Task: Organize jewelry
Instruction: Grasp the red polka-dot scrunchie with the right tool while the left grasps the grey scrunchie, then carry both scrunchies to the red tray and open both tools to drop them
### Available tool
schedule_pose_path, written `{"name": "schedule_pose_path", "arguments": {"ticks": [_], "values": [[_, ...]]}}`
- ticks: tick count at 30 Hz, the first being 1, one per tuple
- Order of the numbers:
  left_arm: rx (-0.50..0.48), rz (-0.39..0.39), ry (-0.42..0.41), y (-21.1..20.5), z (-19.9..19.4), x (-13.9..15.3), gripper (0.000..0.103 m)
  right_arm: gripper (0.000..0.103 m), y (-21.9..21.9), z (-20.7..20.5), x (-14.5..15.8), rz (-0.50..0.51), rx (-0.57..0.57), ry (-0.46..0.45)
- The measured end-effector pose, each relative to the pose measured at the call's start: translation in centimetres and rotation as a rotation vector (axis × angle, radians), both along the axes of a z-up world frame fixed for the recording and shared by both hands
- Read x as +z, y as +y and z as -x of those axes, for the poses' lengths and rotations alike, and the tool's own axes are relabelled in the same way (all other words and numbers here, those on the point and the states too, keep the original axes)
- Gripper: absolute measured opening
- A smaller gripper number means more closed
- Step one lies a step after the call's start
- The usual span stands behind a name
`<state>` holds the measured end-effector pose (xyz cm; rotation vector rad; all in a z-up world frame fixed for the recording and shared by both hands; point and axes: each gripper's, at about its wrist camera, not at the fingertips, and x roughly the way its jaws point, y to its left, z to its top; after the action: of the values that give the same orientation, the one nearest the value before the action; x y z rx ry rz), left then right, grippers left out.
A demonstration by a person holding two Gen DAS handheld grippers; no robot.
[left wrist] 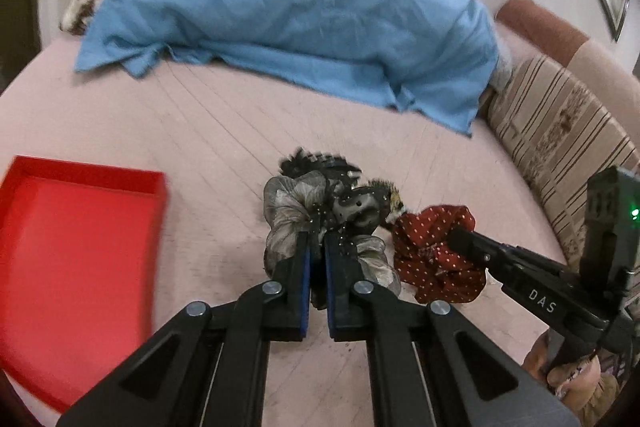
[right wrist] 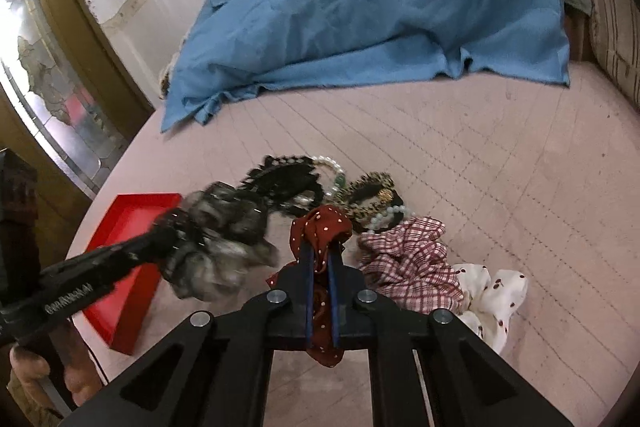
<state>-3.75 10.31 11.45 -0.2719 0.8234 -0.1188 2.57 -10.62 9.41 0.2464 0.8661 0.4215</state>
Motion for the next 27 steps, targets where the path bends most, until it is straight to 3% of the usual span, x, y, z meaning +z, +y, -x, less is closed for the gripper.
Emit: {"name": "schedule_pose_path", "arguments": {"ticks": [6,14,20,27], "values": [[0.106,0.012,-0.044,5.3,2.5,1.4,0.006,0.006,2.6,1.6,3.0,0.005,0.062,-0.023],[0.299,-0.034,-0.022,14.9,3.3,0.3,0.006,0.007,10.2,1.6,5.1,0.012,0.195,-0.027],[0.450,-0.064,0.037,21.6,2.1,-1.7,0.006,0.007,17.1,-0.8,4.8,-0.067,0.289,0.033],[0.510,0.017,0.081,26.1,1.4,-4.6,0.006,0.007,24.7,-4.0,2.6,-0.069,0.351,0.071]]}}
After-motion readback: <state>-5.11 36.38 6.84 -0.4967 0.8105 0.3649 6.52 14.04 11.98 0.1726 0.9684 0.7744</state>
